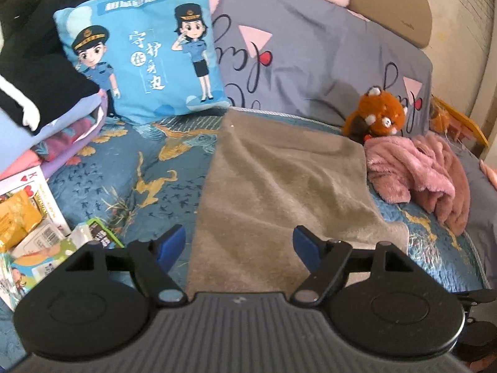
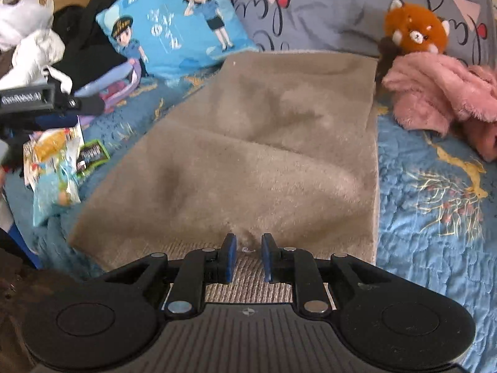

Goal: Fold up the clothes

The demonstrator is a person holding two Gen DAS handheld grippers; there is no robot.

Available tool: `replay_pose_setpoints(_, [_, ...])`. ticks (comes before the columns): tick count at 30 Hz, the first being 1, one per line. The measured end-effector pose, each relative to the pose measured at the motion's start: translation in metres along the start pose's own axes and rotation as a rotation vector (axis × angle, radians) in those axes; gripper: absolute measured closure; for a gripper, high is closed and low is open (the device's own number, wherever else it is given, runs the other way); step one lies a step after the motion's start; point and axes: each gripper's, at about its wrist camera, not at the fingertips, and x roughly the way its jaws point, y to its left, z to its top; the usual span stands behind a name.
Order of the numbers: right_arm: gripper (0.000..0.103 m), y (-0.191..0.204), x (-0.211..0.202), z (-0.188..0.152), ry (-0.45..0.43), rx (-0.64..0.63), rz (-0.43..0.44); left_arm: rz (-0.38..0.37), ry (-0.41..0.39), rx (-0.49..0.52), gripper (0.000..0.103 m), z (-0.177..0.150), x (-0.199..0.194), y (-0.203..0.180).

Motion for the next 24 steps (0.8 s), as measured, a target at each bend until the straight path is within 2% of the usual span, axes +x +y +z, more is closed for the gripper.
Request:
replay_pose_setpoints(1, [0.100,-0.004,-0.004,0.000,-0.008,0.015,-0.013,0.000,-0.002,-0.006,0.023,0.000,-0.001,0.002])
replay_pose_setpoints(2, [0.103,-0.008,-0.008,0.000,-0.017,0.031,-0.026,-0.002,-0.001,-0.011,0.023,0.001,-0.001,0.004])
replay_pose_setpoints(8, [0.103,-0.033,-0.036,-0.002,-0.073,0.129,-0.117,-0.004,-0.004,-0.002,0.023,0.001,-0.003,0.005])
replay_pose_setpoints(10, [0.103,-0.061,-0.057,-0.008,-0.117,0.205,-0.255,-0.008,-0.001,-0.005,0.023,0.002,-0.002,0.005])
replay_pose_setpoints(12, [0.101,-0.098,-0.074,-0.018,-0.130,0.319,-0.428,-0.013,0.000,-0.007,0.023,0.002,-0.002,0.005])
replay_pose_setpoints(14, [0.078,-0.143,-0.084,-0.031,-0.064,0.468,-0.617,-0.017,-0.001,-0.004,0.023,0.001,-0.003,0.004])
replay_pose_setpoints(16, [0.067,-0.182,-0.084,-0.045,0.081,0.555,-0.725,-0.020,-0.001,0.004,0.023,0.001,-0.003,0.002])
replay_pose_setpoints(17, [0.069,-0.192,-0.087,-0.050,0.110,0.574,-0.719,-0.021,-0.001,0.008,0.023,0.001,-0.004,0.001])
replay_pose_setpoints(18, [0.069,-0.198,-0.096,-0.056,0.078,0.608,-0.686,-0.022,-0.001,0.010,0.023,0.001,-0.004,0.000])
replay_pose_setpoints(20, [0.060,-0.201,-0.116,-0.065,-0.046,0.690,-0.584,-0.021,-0.002,0.012,0.023,0.000,-0.004,-0.001])
replay_pose_setpoints(21, [0.059,-0.203,-0.122,-0.068,-0.087,0.735,-0.544,-0.021,-0.002,0.013,0.023,0.000,-0.005,-0.001])
replay_pose_setpoints(24, [0.060,-0.196,-0.121,-0.066,-0.125,0.762,-0.504,-0.028,0.001,0.010,0.023,0.000,-0.004,-0.002])
